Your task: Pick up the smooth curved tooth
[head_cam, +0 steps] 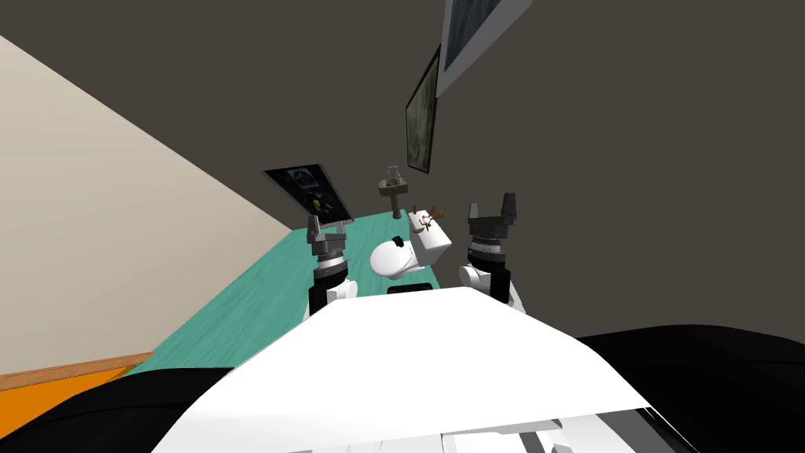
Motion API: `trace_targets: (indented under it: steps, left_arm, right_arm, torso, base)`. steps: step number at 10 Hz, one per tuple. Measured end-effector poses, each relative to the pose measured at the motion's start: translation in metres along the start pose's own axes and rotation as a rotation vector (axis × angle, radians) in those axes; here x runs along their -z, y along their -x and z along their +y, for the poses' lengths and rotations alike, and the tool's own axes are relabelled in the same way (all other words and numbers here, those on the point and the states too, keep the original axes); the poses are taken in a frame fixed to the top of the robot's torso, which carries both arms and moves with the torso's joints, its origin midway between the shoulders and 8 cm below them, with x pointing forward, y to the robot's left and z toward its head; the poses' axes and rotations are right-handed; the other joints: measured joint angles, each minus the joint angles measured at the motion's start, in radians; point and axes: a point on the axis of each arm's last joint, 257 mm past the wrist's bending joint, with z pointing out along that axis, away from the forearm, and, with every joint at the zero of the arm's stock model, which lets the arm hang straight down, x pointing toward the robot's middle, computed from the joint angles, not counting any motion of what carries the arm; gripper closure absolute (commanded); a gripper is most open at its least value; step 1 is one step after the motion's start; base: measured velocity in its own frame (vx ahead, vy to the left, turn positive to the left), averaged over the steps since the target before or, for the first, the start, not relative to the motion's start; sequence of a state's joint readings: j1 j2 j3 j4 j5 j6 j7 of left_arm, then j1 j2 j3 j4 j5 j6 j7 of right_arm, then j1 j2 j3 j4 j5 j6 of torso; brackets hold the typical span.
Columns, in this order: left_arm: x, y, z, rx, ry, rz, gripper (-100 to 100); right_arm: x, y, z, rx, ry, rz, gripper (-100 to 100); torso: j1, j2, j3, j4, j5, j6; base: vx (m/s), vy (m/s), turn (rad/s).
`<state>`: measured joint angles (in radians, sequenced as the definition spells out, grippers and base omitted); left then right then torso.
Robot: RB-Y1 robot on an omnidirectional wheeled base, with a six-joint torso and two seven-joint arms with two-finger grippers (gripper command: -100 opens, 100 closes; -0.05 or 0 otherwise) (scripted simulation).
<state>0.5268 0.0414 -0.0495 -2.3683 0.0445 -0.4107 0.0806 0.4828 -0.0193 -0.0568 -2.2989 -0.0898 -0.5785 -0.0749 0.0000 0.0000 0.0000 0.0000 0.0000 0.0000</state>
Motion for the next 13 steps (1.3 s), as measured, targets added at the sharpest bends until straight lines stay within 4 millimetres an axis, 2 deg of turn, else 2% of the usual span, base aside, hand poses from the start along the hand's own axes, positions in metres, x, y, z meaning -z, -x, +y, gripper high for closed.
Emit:
trace_targets:
  steps: [2,6,7,9,12,13]
  left_arm:
    - [0.0,0.0,0.0,0.0,0.0,0.0,0]
    - [0.0,0.0,0.0,0.0,0.0,0.0,0]
    - [0.0,0.0,0.0,0.0,0.0,0.0,0]
    - [0.0,0.0,0.0,0.0,0.0,0.0,0]
    - [0.0,0.0,0.0,0.0,0.0,0.0,0]
    - [0.0,0.0,0.0,0.0,0.0,0.0,0]
  right_arm:
    - [0.002,-0.004,-0.007,0.038,-0.028,0.039,-100]
    - [0.015,-0.011,-0.046,0.207,-0.147,0.164,-100]
    - [0.022,-0.011,-0.058,0.265,-0.189,0.203,-100]
    - [0.03,-0.012,-0.07,0.345,-0.235,0.262,-100]
    - [0.049,-0.009,-0.102,0.499,-0.328,0.366,-100]
    - [0.053,-0.007,-0.107,0.533,-0.345,0.39,-100]
  torso:
    - [0.003,0.001,0.0,0.0,0.001,0.0]
    - [0.009,0.001,0.001,0.0,0.002,0.0]
    - [0.01,0.002,0.001,0.0,0.002,0.0]
    - [0.007,0.001,0.001,0.0,0.002,0.0]
    - [0.008,0.001,0.001,0.0,0.002,0.0]
    - [0.006,0.001,0.001,0.0,0.002,0.0]
  base:
    - [-0.012,0.067,0.065]
    - [-0.023,0.127,0.106]
    - [-0.016,0.106,0.035]
    - [-0.014,0.126,0.146]
    - [-0.006,0.106,0.061]
    - [-0.01,0.103,0.125]
